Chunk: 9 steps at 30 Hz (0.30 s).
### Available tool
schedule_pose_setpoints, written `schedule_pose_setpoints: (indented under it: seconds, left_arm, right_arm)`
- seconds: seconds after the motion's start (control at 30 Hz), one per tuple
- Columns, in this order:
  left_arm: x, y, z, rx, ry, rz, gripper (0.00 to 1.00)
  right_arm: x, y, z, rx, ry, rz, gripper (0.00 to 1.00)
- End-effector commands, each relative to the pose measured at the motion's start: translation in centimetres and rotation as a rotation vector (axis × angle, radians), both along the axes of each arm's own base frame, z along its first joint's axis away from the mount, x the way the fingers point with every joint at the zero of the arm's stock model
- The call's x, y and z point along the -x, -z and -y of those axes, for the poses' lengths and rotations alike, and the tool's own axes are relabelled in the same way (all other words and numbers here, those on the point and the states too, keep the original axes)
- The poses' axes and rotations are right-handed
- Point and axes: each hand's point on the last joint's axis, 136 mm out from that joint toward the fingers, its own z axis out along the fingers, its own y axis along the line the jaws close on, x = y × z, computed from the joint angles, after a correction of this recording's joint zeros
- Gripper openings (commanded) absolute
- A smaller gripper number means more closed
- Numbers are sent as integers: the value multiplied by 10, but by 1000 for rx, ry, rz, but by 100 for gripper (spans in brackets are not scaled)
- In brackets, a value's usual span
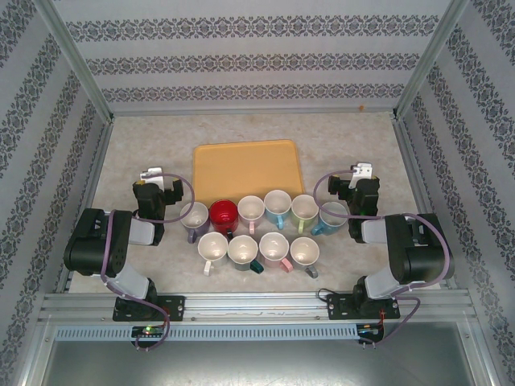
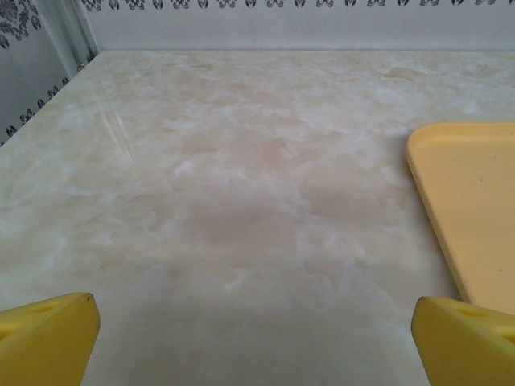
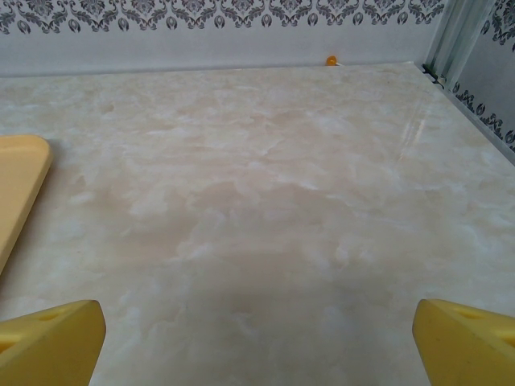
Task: Turn the mug right side up
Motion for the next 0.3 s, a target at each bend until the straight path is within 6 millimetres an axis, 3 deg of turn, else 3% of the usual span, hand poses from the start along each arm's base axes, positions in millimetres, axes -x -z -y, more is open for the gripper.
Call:
schedule_pose_setpoints:
  seconds: [0.0, 0.27]
  left_arm:
    - [-5, -6, 5, -9, 22, 11, 100]
    - [-5, -6, 5, -9, 23, 10, 100]
  right_arm:
    - [-4, -11, 0, 12, 8, 31, 98]
    - [-4, -11, 0, 12, 8, 31, 98]
